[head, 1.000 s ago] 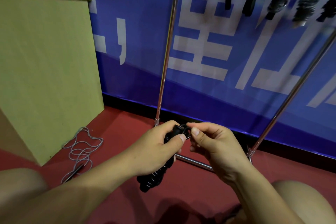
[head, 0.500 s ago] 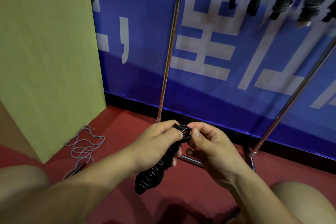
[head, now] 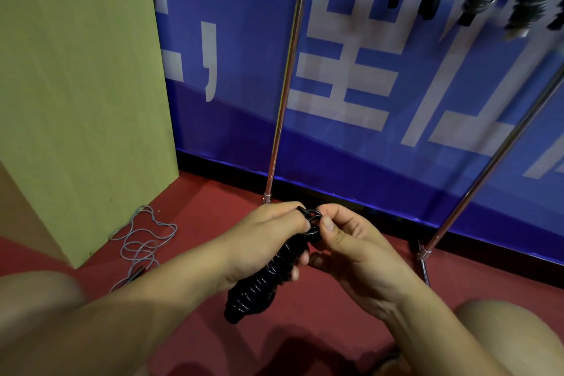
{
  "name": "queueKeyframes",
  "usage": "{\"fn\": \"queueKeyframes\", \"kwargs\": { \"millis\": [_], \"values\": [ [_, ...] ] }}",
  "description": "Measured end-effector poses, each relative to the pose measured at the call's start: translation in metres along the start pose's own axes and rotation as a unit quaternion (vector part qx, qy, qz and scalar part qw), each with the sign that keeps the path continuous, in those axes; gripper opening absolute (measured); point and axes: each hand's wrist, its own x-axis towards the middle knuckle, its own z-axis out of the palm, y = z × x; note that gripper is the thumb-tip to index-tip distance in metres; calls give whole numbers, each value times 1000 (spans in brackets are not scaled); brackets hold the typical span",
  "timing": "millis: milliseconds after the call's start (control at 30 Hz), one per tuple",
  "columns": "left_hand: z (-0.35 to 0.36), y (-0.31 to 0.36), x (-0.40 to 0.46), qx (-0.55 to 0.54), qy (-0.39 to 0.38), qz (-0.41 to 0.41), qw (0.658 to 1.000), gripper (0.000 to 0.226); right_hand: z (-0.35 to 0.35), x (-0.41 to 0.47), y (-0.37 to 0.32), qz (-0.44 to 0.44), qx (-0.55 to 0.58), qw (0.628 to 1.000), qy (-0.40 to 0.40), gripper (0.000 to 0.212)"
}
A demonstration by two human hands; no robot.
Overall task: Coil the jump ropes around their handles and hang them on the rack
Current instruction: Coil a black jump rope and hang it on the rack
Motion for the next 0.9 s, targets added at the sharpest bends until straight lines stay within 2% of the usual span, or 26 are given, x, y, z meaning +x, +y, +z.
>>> {"fn": "queueKeyframes", "kwargs": {
  "millis": [167, 300, 400, 500, 600, 700, 800, 900],
  "values": [
    [5, -2, 0, 5, 1, 1, 1000, 27, 4, 0, -2, -3, 13, 999, -33, 53],
    [5, -2, 1, 14, 5, 7, 1000, 34, 5, 0, -5, 0, 46, 998, -46, 45],
    [7, -2, 0, 19, 0, 15, 1000, 17, 3, 1, -3, 5, 49, 998, -50, 40],
    [9, -4, 0, 17, 0, 19, 1000, 14, 2, 2, -2, 6, 42, 998, -35, 39],
    [10, -7, 2, 10, 3, 20, 1000, 15, 2, 3, -3, -21, -3, 1000, -4, 34],
    [9, -8, 2, 14, 1, 20, 1000, 26, 1, 1, -7, -68, -78, 994, 29, 20],
    [6, -8, 1, 21, -13, 18, 1000, 36, -1, 0, -7, -109, -162, 978, 75, 21],
    [5, -9, 2, 47, -5, 35, 998, 28, -2, 1, -3, -150, -245, 951, 112, 20]
  ]
}}
